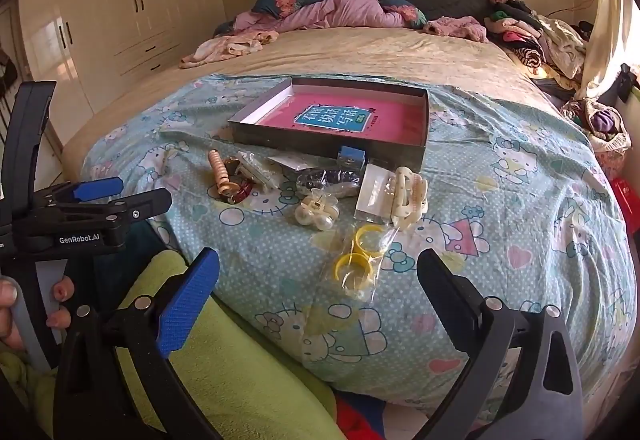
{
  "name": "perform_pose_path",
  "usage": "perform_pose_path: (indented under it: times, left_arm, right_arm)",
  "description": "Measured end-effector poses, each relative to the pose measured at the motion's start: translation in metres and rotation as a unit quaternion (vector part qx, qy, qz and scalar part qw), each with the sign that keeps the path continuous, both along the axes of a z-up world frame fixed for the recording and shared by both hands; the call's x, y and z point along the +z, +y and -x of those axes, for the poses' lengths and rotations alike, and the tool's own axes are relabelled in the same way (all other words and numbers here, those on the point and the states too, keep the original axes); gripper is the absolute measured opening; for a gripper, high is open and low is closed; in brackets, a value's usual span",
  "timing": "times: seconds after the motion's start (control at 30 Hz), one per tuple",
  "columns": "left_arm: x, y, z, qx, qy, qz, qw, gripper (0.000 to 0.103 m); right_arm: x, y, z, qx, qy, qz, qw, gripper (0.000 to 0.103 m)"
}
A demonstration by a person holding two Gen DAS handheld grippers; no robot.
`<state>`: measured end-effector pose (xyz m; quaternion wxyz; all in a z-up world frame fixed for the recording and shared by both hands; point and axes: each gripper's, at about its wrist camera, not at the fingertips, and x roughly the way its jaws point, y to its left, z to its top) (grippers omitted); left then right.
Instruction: Organize jewelry
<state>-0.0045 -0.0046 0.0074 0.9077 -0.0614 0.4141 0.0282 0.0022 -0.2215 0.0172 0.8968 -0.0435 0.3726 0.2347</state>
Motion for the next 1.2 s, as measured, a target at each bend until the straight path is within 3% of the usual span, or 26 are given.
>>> perform_pose_path:
  times: [1.2]
  left_arm:
    - [0.0051,0.0016,0.0019,-0.004,-0.010,0.000,0.9999,0.094]
  right_arm:
    - [0.0007,0.0010,0.0009,0.002,-0.003,0.001,1.000,0.099]
